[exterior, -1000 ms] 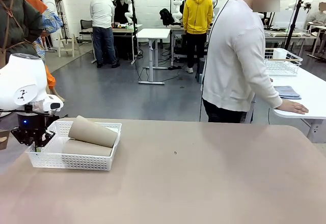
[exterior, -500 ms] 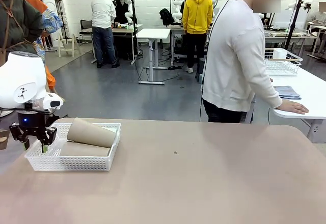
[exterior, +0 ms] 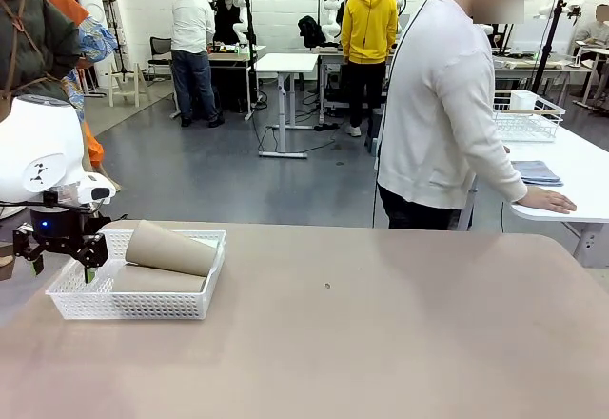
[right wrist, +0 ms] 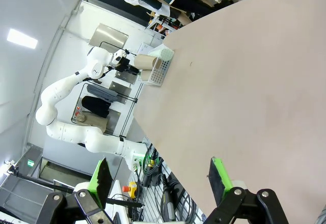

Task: Clean and organize the cups into the basket.
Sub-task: Move the Organizing basket back to the left side of the table.

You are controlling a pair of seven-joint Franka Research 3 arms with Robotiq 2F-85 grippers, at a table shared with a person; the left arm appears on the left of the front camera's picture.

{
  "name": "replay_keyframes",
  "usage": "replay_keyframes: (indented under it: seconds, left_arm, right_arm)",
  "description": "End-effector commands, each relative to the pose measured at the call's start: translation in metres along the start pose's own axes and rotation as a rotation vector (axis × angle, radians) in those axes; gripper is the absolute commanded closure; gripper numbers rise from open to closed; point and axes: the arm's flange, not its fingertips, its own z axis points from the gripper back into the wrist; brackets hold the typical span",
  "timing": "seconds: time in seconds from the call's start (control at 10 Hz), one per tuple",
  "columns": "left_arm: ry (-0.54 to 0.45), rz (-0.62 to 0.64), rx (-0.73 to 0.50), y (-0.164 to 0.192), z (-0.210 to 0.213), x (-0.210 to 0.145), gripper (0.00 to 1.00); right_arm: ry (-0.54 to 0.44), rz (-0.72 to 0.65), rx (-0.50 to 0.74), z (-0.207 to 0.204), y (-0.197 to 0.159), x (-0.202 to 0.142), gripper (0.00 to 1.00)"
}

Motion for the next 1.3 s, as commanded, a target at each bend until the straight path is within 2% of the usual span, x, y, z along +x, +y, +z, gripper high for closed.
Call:
replay_keyframes:
  seconds: [0.0,0.2,0.6,0.8,0.9,1.0,1.1,1.2]
  left_arm:
    - [-0.003,-0.018,0.008,0.002,0.002,-0.001,0.00]
    - [-0.057,0.054,-0.026,0.003,0.028,-0.012,0.00]
    - [-0.249,0.150,-0.130,0.011,0.126,-0.086,0.00]
    - [-0.274,0.133,-0.180,0.008,0.147,-0.103,0.00]
    - [-0.254,0.154,-0.212,0.010,0.147,-0.100,0.00]
    - [-0.235,0.254,-0.134,-0.001,0.137,-0.090,0.00]
    - [-0.281,0.150,-0.172,0.014,0.161,-0.104,0.00]
    - [-0.281,0.150,-0.172,0.014,0.161,-0.104,0.00]
  right_arm:
    - [0.005,-0.001,-0.006,-0.001,-0.001,0.000,0.00]
    - [0.005,-0.001,-0.006,-0.001,-0.001,0.000,0.00]
    - [0.005,-0.001,-0.006,-0.001,-0.001,0.000,0.00]
    - [0.005,-0.001,-0.006,-0.001,-0.001,0.000,0.00]
    - [0.005,-0.001,-0.006,-0.001,-0.001,0.000,0.00]
    - [0.005,-0.001,-0.006,-0.001,-0.001,0.000,0.00]
    - [0.005,-0.001,-0.006,-0.001,-0.001,0.000,0.00]
    - [0.005,-0.001,-0.006,-0.001,-0.001,0.000,0.00]
